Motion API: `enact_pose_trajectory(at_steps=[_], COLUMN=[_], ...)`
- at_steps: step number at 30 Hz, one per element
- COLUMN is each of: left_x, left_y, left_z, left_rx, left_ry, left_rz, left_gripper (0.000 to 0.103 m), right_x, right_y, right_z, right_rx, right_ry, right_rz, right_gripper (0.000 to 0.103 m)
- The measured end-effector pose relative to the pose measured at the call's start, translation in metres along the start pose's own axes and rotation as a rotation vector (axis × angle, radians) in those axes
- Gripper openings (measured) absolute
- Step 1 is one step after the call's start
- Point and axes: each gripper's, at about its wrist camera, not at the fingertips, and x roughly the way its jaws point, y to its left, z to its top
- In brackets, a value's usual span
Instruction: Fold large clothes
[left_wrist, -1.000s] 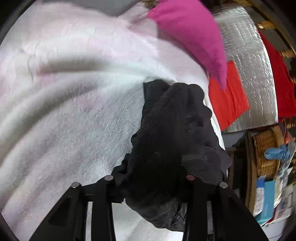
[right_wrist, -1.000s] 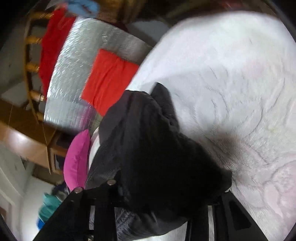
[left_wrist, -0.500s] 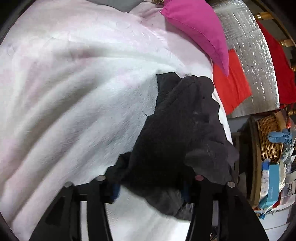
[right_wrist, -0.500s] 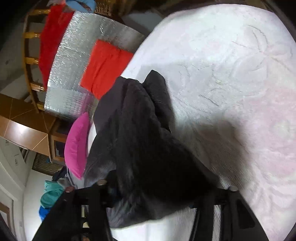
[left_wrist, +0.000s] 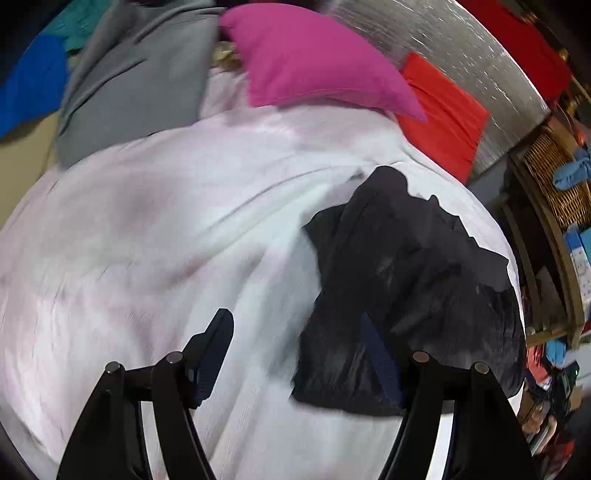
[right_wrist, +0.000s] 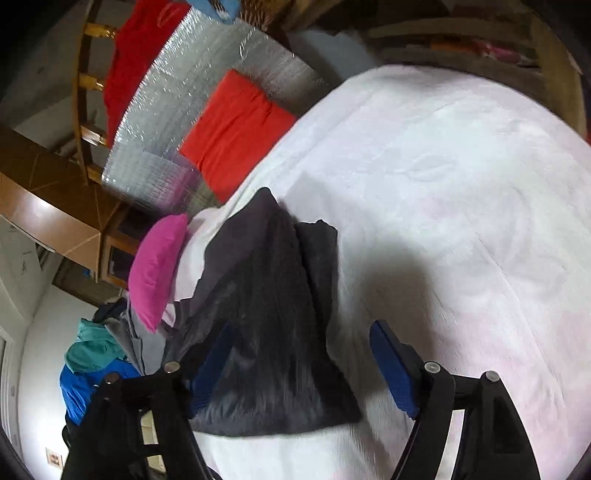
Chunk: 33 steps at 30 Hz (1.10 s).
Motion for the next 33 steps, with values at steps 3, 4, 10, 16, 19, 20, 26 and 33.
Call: enact_pose_trajectory(at_steps=[3,4,10,16,19,20,26,33], left_x=[0.036,0.048,0.1,0.114,0.114,0.112,0.097,0.114], left_y=[-0.009,-0.01,-0.021,-0.033,-0.04,-0.043,-0.045,-0.029], left_z=[0.017,0.019,0.014,0.011,0.016,0.017,0.032,0.016], left_rx=[0.019,0.019,0.052,0.073,0.08,0.092,0.09,0.018], left_ry=[0.093,0.115,0.244,0.236,0.195,0.184,0.105,0.15], left_rz=[-0.061,-0.061,-0.194,-0.254,-0.237,-0.227,-0.239,-0.13], left_gripper=[0.075,0.075,0.075,0.079,0.049,0.044,0.029,0.056], right_x=[0.033,0.042,0.088,0.12,0.127,0.127,0.098,0.108], right_y=[-0.009,-0.013,-0.025,0.004,0.033,0.038,0.061,0.03], right_z=[0.012,0.014,0.016,0.012,0.008,0.008,0.01,-0.003], right_rx=[0.019,0.023,0.06,0.007,-0.11,-0.123,-0.168,-0.031], right_ry=[0.061,0.078,0.204,0.24,0.214,0.205,0.057,0.093], right_rz=[-0.004,-0.001,0.078,0.155,0.075,0.067,0.112,0.0], right_gripper=[0.079,0.079,0.079,0.085,0.06,0.047,0.032,0.053])
